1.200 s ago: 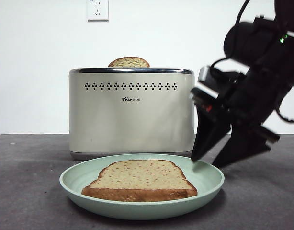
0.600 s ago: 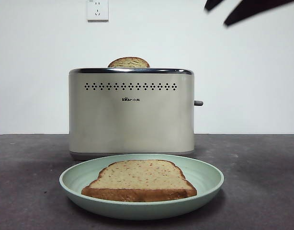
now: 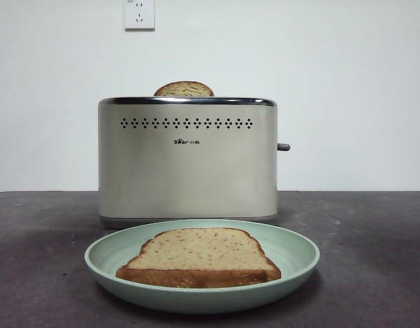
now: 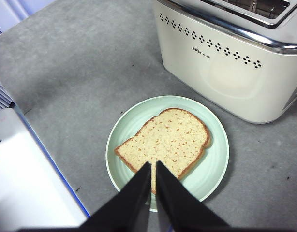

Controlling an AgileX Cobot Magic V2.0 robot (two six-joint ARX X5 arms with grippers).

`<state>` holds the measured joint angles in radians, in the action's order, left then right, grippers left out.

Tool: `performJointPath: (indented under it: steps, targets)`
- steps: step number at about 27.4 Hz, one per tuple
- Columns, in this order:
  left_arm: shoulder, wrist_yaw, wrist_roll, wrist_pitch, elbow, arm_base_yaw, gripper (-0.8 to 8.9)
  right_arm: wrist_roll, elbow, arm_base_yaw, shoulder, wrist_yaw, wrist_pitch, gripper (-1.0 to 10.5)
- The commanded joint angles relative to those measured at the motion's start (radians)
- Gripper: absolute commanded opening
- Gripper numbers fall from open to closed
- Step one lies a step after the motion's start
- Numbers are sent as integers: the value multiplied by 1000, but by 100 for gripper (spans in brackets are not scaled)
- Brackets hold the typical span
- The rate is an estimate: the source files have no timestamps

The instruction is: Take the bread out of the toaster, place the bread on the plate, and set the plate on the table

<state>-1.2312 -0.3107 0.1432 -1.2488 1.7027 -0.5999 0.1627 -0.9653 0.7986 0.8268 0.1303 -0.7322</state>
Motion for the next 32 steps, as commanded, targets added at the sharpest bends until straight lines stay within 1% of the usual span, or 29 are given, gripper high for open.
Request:
performJointPath:
  steps: [1,20,22,25,28,32]
  targets:
    - [-4,4,-2,8,26,-8,4,8,-18,11,8,0,6,3]
    - [-5,4,-2,16,26,-8,4,8,-18,10,0,-1,6,3]
    - [-5,4,-8,33,26,-7,4,8,-18,10,-1,-1,6,3]
    - [11,4,13,62,25,19,4,8,-18,10,-1,-1,6,3]
    - [61,4,28,172,-6,85,4,8,-18,10,0,-1,6,3]
    - [176,3,20,417,-129,197,4,8,-18,10,-1,-1,6,3]
